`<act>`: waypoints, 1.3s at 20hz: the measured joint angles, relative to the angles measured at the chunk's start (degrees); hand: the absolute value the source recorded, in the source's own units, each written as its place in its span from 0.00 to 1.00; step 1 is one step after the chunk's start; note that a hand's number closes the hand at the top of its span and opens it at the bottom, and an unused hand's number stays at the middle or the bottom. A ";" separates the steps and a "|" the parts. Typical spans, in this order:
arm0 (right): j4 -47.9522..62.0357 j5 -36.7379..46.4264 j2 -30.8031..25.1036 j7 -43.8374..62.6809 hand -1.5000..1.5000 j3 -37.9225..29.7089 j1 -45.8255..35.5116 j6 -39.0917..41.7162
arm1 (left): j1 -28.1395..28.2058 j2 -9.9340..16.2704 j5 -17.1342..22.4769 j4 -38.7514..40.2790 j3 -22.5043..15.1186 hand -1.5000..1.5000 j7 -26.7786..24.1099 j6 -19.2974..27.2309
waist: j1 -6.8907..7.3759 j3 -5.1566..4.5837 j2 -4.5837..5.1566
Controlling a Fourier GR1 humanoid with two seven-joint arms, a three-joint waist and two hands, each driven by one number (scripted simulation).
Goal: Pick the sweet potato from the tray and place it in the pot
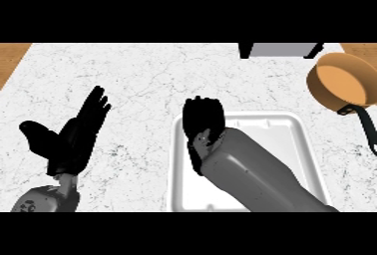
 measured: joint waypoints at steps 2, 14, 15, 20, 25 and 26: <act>0.95 0.82 0.42 0.23 0.00 0.19 0.13 -0.59 | -0.94 -0.30 -0.38 0.05 0.00 0.50 0.88 0.38 | 0.05 0.01 0.05; 8.20 7.60 0.86 -1.96 0.00 0.45 3.28 -1.19 | -0.95 -1.13 -1.49 -0.42 0.45 0.50 1.50 -0.03 | 0.17 0.02 0.17; 8.94 8.15 0.93 -2.31 0.00 0.41 3.47 -1.13 | -1.20 -1.23 -1.47 0.50 0.82 0.50 0.95 -0.28 | 0.14 0.01 0.20; 12.48 9.53 1.08 -3.19 0.00 0.87 4.13 -0.86 | -0.54 -1.42 -1.79 0.26 0.99 0.50 0.76 -0.87 | 0.38 0.01 0.21; 16.45 11.30 1.11 -4.43 0.00 -0.42 4.53 -0.13 | 0.11 -2.32 -2.93 -0.54 0.25 0.50 0.67 -0.50 | 0.42 0.02 0.17; 16.23 11.23 1.12 -4.29 0.00 0.04 5.21 -0.24 | 0.12 -2.28 -2.88 -0.46 0.52 0.50 0.64 -0.70 | 0.41 0.00 0.11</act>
